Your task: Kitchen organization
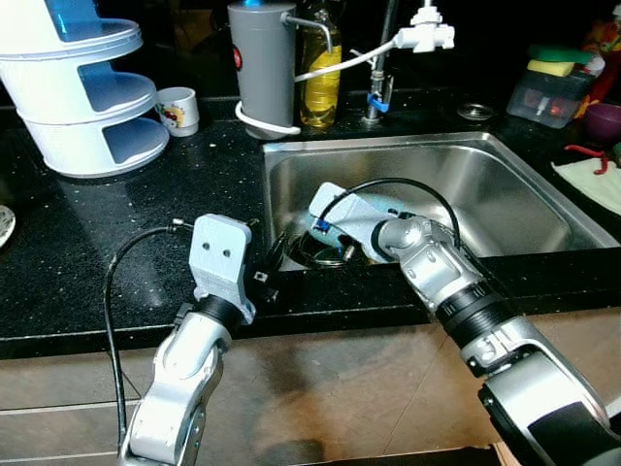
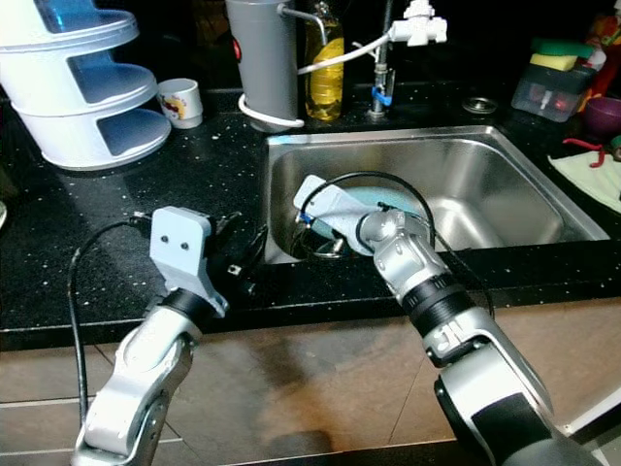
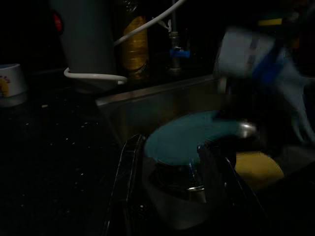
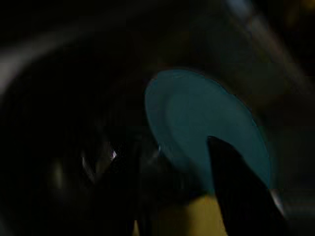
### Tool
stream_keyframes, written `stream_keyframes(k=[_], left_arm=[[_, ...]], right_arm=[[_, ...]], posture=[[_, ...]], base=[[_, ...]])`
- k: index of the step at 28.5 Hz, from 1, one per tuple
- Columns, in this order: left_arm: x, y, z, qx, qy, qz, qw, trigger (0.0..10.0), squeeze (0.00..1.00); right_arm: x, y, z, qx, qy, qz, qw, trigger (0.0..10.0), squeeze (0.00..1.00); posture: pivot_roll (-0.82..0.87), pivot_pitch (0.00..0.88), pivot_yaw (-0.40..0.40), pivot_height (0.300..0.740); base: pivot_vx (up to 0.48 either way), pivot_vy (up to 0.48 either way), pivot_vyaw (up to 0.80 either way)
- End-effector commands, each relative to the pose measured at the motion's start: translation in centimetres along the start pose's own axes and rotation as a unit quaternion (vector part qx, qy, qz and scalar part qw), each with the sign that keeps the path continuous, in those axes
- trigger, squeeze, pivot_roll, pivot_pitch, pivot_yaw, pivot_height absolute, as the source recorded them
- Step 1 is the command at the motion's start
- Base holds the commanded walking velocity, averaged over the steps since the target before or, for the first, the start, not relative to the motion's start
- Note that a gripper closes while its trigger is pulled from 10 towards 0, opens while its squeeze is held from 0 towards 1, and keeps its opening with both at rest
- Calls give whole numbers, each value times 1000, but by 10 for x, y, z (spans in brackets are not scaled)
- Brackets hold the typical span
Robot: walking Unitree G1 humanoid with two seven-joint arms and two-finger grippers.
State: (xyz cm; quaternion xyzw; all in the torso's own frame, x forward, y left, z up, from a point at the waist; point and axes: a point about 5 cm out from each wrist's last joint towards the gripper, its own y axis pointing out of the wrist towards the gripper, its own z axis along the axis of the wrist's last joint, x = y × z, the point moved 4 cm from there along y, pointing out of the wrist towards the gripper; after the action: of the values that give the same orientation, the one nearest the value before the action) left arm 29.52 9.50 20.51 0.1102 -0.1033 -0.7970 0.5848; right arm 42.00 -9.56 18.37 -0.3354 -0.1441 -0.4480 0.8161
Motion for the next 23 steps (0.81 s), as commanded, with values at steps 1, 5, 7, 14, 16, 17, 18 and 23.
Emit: stream_keyframes(k=[1, 5, 7, 14, 16, 17, 18, 23], left_arm=[[-4, -1, -4, -8, 4, 12, 1000, 10000, 0], [-14, 1, -3, -9, -3, 41, 999, 10000, 0], [-18, 2, -2, -10, -9, 55, 998, 10000, 0], [-30, 6, 2, -15, 17, 88, 996, 10000, 0], [-33, 7, 3, -16, 23, 96, 995, 10000, 0], [-34, 8, 3, -17, 24, 99, 995, 10000, 0], [-34, 8, 3, -17, 24, 99, 995, 10000, 0], [-39, 10, 5, -17, 29, 106, 994, 10000, 0]], right_arm=[[15, -6, 26, 93, 74, -26, 993, 10000, 161], [34, -29, 55, 245, 227, -36, 942, 10000, 0], [33, -34, 56, 283, 310, -13, 908, 10000, 0], [20, -50, 46, 369, 431, 19, 823, 10000, 0], [15, -54, 45, 390, 456, 41, 799, 10000, 0], [14, -54, 45, 391, 462, 39, 795, 10000, 0], [14, -54, 45, 391, 462, 39, 795, 10000, 0], [10, -53, 44, 393, 474, 38, 787, 10000, 0]], posture=[[58, 0, -5, 740], [52, 0, -1, 740], [54, 0, -2, 740], [51, 0, 4, 740], [52, 0, 7, 740], [54, 0, 7, 740], [54, 0, 7, 740], [57, 0, 9, 740]], base=[[0, 0, 0], [0, 0, 0], [0, 0, 0], [0, 0, 0], [0, 0, 0], [0, 0, 0], [0, 0, 0], [-249, 0, 0]])
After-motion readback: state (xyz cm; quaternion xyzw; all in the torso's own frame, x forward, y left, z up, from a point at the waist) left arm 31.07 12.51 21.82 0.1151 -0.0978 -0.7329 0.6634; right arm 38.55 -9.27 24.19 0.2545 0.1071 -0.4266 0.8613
